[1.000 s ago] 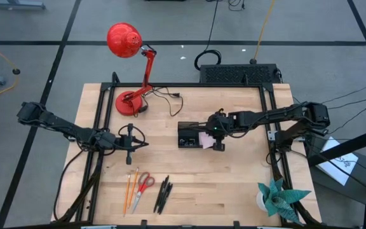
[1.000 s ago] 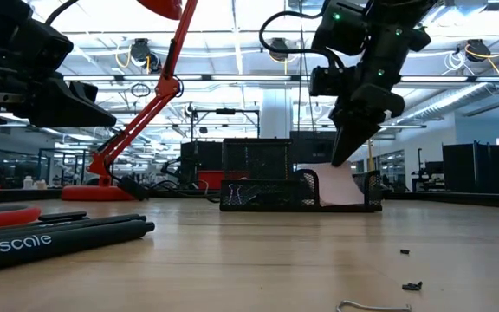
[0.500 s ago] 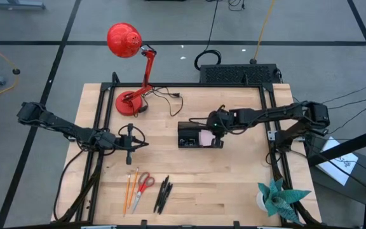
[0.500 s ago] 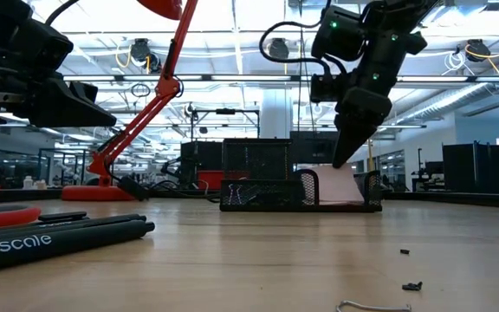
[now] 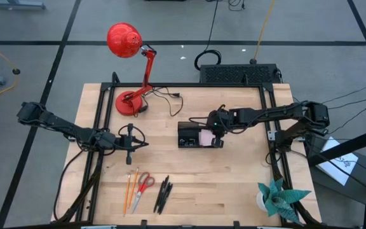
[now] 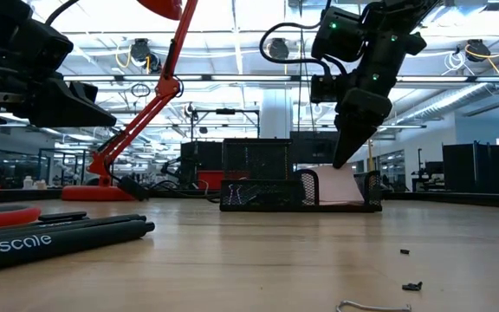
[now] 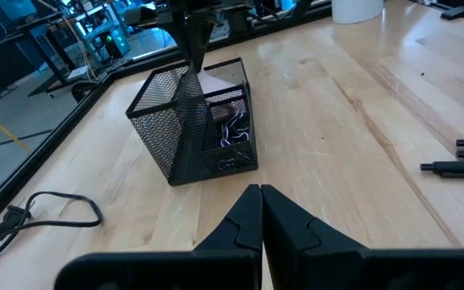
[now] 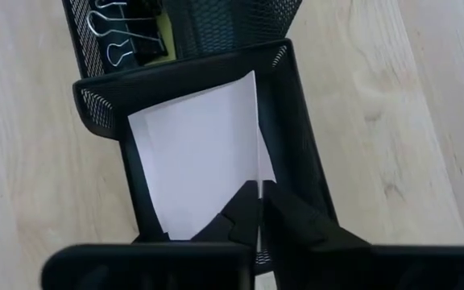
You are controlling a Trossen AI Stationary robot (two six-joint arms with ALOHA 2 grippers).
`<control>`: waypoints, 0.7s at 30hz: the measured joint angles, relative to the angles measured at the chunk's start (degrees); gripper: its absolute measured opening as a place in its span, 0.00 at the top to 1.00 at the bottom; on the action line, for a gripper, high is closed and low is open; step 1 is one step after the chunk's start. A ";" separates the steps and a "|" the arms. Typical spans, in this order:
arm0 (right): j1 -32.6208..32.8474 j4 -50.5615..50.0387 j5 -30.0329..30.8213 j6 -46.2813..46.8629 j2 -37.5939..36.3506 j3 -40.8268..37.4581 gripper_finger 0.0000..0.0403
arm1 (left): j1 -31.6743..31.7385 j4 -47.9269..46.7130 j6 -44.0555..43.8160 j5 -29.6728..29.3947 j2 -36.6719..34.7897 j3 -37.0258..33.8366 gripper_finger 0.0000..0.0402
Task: Pick and place office supplies into organizer
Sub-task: Put the pink sticky notes into the black desk organizer
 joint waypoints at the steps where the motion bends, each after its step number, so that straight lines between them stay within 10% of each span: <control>1: 0.00 0.00 0.00 0.04 0.00 0.00 0.94 | 0.00 0.00 0.02 0.00 -0.01 0.00 0.99; 21: 0.04 1.39 1.83 -0.92 0.00 0.04 0.64 | 0.00 -0.02 0.42 0.00 -0.01 0.00 0.99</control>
